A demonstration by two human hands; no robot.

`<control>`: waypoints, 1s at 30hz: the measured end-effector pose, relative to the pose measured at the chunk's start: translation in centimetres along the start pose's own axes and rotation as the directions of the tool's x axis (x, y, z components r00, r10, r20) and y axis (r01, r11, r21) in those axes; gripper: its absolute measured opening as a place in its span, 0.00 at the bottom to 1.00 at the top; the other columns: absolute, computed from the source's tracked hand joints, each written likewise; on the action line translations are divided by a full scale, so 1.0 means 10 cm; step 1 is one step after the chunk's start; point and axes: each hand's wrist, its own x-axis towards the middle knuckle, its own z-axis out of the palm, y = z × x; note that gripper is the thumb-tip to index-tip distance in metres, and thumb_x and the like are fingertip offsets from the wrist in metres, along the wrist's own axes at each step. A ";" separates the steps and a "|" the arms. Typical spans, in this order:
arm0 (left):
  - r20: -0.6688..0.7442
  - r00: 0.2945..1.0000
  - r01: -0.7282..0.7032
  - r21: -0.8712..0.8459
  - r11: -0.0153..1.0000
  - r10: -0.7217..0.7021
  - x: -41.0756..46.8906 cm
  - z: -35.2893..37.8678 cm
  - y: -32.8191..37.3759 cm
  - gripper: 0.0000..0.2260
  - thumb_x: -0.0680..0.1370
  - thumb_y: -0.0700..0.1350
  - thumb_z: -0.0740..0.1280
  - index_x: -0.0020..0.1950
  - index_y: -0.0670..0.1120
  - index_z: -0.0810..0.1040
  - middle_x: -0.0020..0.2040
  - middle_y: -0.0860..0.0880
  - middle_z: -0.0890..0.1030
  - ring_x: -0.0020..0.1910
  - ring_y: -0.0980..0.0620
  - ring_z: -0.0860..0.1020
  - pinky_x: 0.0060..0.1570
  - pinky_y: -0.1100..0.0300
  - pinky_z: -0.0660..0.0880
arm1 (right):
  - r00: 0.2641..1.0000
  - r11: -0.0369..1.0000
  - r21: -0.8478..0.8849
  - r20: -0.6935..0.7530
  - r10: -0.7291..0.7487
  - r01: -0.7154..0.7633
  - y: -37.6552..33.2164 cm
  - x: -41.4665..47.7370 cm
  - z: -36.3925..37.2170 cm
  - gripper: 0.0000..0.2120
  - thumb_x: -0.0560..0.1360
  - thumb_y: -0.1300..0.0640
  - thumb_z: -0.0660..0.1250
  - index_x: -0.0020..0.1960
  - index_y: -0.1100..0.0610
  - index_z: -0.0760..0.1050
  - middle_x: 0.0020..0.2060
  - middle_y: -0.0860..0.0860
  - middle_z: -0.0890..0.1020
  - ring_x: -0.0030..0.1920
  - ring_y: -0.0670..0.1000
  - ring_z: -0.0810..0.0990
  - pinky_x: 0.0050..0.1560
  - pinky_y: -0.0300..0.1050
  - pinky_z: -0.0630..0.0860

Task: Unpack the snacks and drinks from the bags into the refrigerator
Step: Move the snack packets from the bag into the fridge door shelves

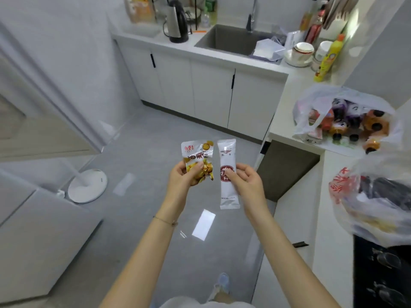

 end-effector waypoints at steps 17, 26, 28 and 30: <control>-0.325 0.934 -0.198 -0.123 0.972 0.149 -0.90 -3.03 0.63 0.09 0.77 0.41 0.69 0.57 0.44 0.80 0.50 0.47 0.85 0.50 0.49 0.83 0.47 0.57 0.78 | 0.932 0.995 -0.085 0.363 -0.010 0.043 0.55 -0.88 3.00 0.12 0.74 0.60 0.72 0.56 0.59 0.75 0.45 0.52 0.86 0.45 0.50 0.85 0.43 0.43 0.81; -0.375 0.898 -0.291 -0.115 0.950 0.230 -1.24 -4.30 1.00 0.08 0.77 0.41 0.69 0.55 0.44 0.80 0.49 0.47 0.85 0.47 0.50 0.84 0.43 0.62 0.78 | 0.890 0.992 -0.052 0.450 -0.077 0.112 0.65 -1.37 4.34 0.11 0.74 0.62 0.71 0.55 0.59 0.75 0.44 0.52 0.86 0.44 0.48 0.85 0.41 0.38 0.79; -0.390 0.891 -0.305 -0.134 0.943 0.233 -1.26 -4.49 1.06 0.09 0.77 0.41 0.69 0.56 0.44 0.80 0.52 0.46 0.85 0.51 0.48 0.84 0.46 0.60 0.79 | 0.878 0.988 -0.057 0.468 -0.103 0.146 0.62 -1.43 4.53 0.12 0.74 0.61 0.71 0.56 0.59 0.75 0.44 0.52 0.86 0.44 0.48 0.85 0.41 0.38 0.78; -0.408 0.879 -0.327 -0.138 0.935 0.248 -1.26 -4.66 1.13 0.10 0.77 0.41 0.68 0.58 0.44 0.79 0.53 0.45 0.84 0.52 0.47 0.83 0.47 0.59 0.79 | 0.863 0.981 -0.054 0.487 -0.135 0.184 0.55 -1.47 4.70 0.12 0.74 0.61 0.71 0.56 0.60 0.75 0.44 0.52 0.86 0.43 0.47 0.85 0.38 0.35 0.76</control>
